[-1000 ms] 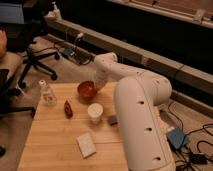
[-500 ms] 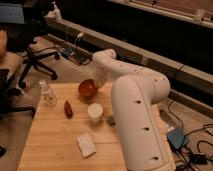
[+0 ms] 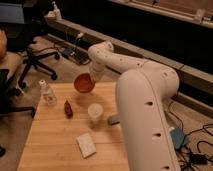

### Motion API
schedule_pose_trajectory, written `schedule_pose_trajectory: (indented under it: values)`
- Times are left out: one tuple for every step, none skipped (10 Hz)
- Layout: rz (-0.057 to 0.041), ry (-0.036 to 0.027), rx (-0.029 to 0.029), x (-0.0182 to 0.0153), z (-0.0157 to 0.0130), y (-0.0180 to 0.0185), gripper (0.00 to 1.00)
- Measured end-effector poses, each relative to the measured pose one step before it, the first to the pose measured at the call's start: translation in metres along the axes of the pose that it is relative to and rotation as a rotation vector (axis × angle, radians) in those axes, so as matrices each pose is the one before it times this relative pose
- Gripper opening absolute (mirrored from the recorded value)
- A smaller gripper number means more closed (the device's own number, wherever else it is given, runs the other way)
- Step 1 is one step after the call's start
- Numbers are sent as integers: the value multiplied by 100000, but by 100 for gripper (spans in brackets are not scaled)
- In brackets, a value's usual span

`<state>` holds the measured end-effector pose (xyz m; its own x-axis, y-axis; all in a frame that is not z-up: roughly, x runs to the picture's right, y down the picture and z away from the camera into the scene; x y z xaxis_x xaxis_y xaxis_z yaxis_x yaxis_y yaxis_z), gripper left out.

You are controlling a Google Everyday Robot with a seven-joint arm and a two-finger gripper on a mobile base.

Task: Pick up the ceramic bowl

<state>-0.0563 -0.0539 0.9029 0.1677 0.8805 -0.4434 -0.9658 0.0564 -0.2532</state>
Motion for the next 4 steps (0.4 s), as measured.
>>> schedule_pose_trajectory:
  values:
    - [-563,-1215,-917,267,-900,155,9]
    - [-781,-1118,-937,343,-786,210,19]
    - [-656,-787,-848,341,-641,239,29]
    - [-248,-24,-363,409,-274,17,36]
